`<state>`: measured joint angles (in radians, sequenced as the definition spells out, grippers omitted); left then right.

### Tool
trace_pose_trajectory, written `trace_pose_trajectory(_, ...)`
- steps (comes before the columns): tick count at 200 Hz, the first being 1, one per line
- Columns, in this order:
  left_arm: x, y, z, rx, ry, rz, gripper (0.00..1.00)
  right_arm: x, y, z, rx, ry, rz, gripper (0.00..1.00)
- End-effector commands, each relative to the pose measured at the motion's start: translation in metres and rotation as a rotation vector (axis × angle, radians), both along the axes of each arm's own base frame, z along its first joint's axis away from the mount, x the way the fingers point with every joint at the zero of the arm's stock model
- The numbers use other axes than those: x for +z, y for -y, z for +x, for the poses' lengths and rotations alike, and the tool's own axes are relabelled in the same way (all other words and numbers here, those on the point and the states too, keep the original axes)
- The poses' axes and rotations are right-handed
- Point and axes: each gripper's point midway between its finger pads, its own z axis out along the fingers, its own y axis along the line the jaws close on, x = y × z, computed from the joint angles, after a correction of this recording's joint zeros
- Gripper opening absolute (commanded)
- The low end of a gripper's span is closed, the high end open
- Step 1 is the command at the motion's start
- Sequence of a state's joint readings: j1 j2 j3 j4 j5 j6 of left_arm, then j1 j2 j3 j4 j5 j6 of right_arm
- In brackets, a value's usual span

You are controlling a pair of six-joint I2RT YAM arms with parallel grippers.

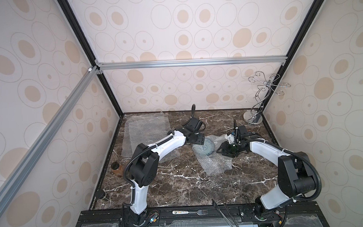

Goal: Unpack dinner plates from bubble wrap
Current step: Unwrap the bubble wrap at the center of the board.

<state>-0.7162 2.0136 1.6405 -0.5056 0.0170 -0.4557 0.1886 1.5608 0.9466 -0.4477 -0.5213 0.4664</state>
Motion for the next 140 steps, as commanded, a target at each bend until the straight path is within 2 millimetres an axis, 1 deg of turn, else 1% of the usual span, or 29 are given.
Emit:
trace_pose_trajectory(1,-0.021,0.002,-0.005,-0.062,-0.032,0.137,0.77,0.005,0.008,-0.009,-0.011,0.003,0.001,0.5)
trace_pose_trajectory(26,-0.028,0.009,0.002,-0.074,-0.018,0.185,0.78,0.004,0.015,-0.015,-0.024,-0.001,-0.002,0.5)
trace_pose_trajectory(68,-0.036,0.005,0.017,-0.055,0.026,0.342,0.78,-0.002,0.019,-0.024,-0.031,-0.013,-0.006,0.5)
trace_pose_trajectory(97,-0.042,0.003,0.02,-0.05,0.031,0.403,0.77,-0.003,0.019,-0.025,-0.03,-0.014,-0.003,0.5)
trace_pose_trajectory(115,-0.043,0.001,0.021,-0.046,0.037,0.414,0.74,-0.004,0.019,-0.025,-0.029,-0.015,-0.003,0.5)
trace_pose_trajectory(126,-0.044,0.0,0.021,-0.045,0.037,0.42,0.7,-0.004,0.019,-0.025,-0.029,-0.016,-0.003,0.5)
trace_pose_trajectory(140,-0.047,0.0,0.021,-0.048,0.033,0.426,0.62,-0.005,0.019,-0.025,-0.028,-0.017,-0.004,0.5)
